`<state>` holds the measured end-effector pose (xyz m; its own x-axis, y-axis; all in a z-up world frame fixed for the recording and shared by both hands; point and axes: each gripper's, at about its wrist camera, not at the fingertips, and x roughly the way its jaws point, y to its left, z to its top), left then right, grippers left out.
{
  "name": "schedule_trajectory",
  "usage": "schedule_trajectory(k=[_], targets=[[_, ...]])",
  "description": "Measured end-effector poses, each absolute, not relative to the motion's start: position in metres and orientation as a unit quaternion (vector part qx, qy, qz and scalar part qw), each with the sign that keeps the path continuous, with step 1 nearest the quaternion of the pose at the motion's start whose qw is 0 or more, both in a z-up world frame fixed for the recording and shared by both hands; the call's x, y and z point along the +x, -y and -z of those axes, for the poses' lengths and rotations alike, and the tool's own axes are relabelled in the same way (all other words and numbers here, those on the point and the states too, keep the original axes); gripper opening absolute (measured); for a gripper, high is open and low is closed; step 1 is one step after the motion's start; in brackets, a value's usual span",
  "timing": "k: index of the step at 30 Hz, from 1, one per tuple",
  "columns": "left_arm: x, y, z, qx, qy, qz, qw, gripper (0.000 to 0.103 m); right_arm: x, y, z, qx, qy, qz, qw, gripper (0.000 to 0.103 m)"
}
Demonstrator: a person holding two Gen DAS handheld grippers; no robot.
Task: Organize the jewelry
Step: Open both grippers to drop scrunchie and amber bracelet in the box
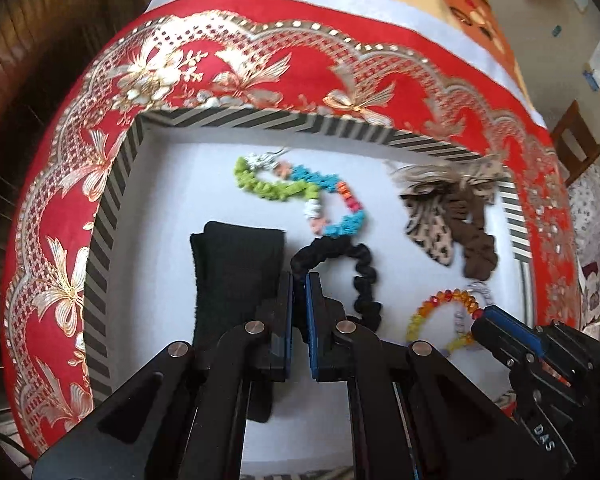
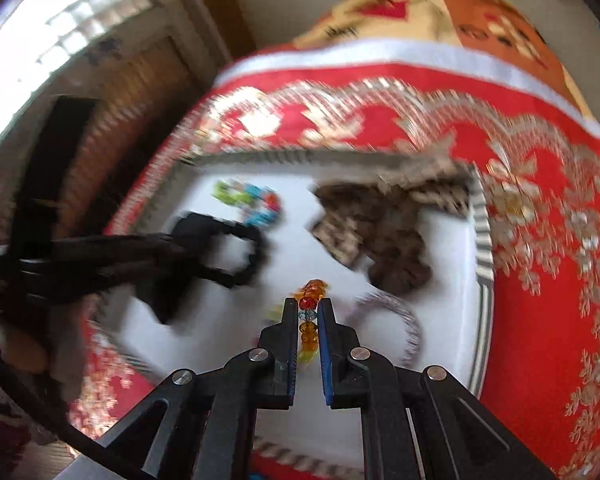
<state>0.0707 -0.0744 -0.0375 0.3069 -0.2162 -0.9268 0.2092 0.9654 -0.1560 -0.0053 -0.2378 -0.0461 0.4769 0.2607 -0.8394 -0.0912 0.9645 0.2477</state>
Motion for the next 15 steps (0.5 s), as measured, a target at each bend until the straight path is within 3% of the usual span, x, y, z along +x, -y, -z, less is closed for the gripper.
schedule_trajectory(k=[7,9,11,15], targets=[[0.073,0.078,0.043,0.005,-0.572,0.128,0.81,0.006,0.005,0.234,0.065,0.078,-0.517,-0.109,0.845,0.009],[0.075,0.079,0.043,0.001,-0.574,0.13,0.809,0.013,0.006,0.231,0.066,0.072,-0.519,-0.109,0.845,0.009],[0.076,0.079,0.043,-0.013,-0.576,0.137,0.806,0.034,0.007,0.23,0.068,0.067,-0.521,-0.111,0.843,0.009],[0.075,0.085,0.038,-0.014,-0.566,0.137,0.813,0.042,0.004,0.235,0.064,0.075,-0.518,-0.114,0.844,0.013]])
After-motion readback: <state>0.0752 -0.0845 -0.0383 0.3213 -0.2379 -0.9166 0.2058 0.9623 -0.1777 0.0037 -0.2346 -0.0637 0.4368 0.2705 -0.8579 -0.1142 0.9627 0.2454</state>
